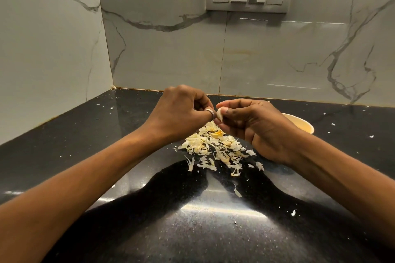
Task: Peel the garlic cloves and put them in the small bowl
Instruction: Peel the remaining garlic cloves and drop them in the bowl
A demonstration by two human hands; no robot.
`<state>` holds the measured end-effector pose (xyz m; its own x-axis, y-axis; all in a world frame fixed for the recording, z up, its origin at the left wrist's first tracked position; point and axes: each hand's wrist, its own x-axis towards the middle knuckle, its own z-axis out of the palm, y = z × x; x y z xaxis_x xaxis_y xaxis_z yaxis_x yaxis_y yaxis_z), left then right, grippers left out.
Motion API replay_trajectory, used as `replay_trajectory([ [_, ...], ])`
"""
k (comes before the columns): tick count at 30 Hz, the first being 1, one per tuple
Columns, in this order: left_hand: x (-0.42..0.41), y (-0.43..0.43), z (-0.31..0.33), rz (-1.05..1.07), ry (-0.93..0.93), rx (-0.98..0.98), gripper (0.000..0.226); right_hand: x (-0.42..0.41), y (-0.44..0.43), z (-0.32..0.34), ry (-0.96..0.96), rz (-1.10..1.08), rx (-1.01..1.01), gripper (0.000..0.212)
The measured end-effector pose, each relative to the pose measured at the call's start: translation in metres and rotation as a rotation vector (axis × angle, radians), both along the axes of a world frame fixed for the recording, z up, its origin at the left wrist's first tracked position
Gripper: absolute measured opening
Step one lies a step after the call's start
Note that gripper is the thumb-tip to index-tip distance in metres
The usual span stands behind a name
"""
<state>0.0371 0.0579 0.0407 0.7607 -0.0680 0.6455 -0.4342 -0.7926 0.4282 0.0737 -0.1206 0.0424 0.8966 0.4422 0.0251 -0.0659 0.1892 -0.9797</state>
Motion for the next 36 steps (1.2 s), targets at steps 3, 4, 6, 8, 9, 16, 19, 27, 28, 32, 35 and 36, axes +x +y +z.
replay_trajectory([
  [3,-0.001,-0.002,0.003,-0.052,0.112,-0.144,0.005,0.000,-0.002,0.002,-0.013,-0.006,-0.041,0.018],
  [4,-0.002,-0.003,0.003,-0.071,0.165,-0.195,0.005,0.000,-0.002,0.003,-0.021,-0.014,-0.046,0.018],
  [6,-0.003,-0.004,0.005,-0.106,0.278,-0.297,0.005,-0.001,-0.003,0.003,-0.030,-0.028,-0.033,0.017],
  [8,-0.004,-0.005,0.006,-0.131,0.369,-0.387,0.011,-0.001,-0.002,0.003,-0.030,-0.025,-0.002,0.017],
  [9,-0.004,-0.005,0.006,-0.144,0.403,-0.424,0.013,-0.001,-0.002,0.003,-0.029,-0.017,0.012,0.016],
  [16,-0.005,-0.004,0.008,-0.192,0.499,-0.569,0.011,-0.002,-0.002,0.005,-0.070,0.046,0.032,0.015],
  [19,-0.005,-0.002,0.009,-0.200,0.509,-0.573,0.011,-0.001,-0.003,0.006,-0.065,0.063,0.056,0.016],
  [27,-0.005,0.000,0.011,-0.245,0.516,-0.571,0.015,0.000,-0.003,0.005,-0.055,0.074,0.081,0.016],
  [28,-0.005,0.000,0.011,-0.252,0.519,-0.573,0.017,0.000,-0.003,0.005,-0.052,0.074,0.085,0.015],
  [32,-0.004,0.001,0.011,-0.282,0.531,-0.582,0.022,0.000,-0.002,0.005,-0.046,0.063,0.093,0.015],
  [35,-0.004,0.000,0.011,-0.289,0.538,-0.582,0.019,0.001,-0.003,0.005,-0.049,0.066,0.086,0.019],
  [36,-0.004,0.000,0.011,-0.287,0.537,-0.587,0.018,0.001,-0.003,0.006,-0.052,0.065,0.083,0.021],
])
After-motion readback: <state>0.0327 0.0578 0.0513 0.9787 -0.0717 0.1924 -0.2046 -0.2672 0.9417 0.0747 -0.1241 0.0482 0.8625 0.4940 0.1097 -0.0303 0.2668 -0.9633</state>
